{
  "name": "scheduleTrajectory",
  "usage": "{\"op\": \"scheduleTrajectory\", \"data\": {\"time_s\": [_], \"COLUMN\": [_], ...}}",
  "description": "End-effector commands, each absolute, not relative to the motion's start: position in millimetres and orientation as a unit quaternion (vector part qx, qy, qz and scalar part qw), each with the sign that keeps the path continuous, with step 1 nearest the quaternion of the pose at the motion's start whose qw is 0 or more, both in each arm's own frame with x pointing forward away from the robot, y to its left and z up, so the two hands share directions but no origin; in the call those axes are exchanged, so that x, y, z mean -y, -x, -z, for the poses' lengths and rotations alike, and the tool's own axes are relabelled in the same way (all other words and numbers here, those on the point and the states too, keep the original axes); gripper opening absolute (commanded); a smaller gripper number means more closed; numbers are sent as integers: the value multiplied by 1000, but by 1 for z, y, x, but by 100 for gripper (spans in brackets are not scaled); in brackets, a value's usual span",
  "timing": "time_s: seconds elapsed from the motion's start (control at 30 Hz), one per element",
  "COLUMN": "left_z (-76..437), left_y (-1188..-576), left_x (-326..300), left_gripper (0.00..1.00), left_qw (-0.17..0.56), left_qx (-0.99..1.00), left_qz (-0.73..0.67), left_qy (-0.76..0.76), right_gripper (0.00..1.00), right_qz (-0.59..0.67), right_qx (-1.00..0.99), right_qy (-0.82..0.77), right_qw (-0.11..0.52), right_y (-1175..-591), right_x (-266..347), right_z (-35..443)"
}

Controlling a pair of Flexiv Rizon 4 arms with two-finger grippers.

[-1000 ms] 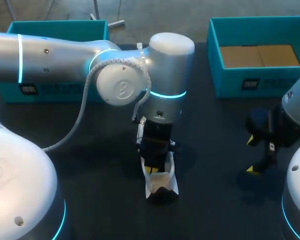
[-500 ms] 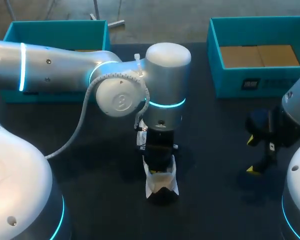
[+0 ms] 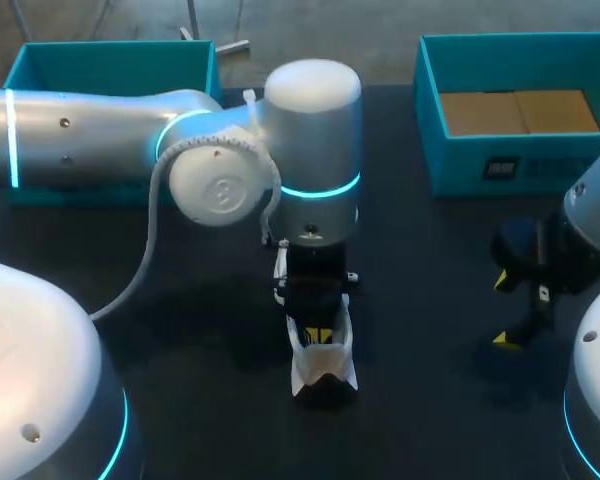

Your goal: Take the shoe out of the shoebox, open the shoe tongue, remove and reinsert the insole, then place the shoe into the shoebox

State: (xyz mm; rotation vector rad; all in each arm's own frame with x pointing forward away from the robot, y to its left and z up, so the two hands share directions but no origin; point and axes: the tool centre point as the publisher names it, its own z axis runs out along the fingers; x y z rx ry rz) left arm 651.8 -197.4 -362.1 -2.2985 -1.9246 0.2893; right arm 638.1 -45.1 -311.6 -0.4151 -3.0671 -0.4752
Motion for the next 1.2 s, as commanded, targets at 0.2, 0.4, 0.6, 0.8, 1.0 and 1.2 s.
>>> {"op": "scheduleTrajectory", "data": {"time_s": [0.2, 0.4, 0.6, 0.8, 1.0, 1.2], "left_z": [379, 400, 416, 425, 407, 382], "left_y": [-642, -641, -643, -648, -654, -655], "left_x": [195, 184, 173, 176, 183, 190], "left_gripper": [0, 0, 0, 0, 0, 0], "left_qw": [102, 133, 121, 91, 43, 17], "left_qx": [623, 613, 631, 655, 673, 672], "left_qz": [-54, -24, -48, -61, -67, -64], "left_qy": [774, 778, 765, 748, 735, 738], "right_gripper": [100, 100, 100, 100, 100, 100], "right_qz": [153, 153, 153, 153, 153, 153], "right_qx": [979, 979, 979, 979, 979, 979], "right_qy": [132, 132, 132, 132, 132, 132], "right_qw": [3, 3, 3, 3, 3, 3], "right_y": [-637, -637, -637, -637, -637, -637], "right_x": [45, 45, 45, 45, 45, 45], "right_z": [312, 312, 312, 312, 312, 312]}}
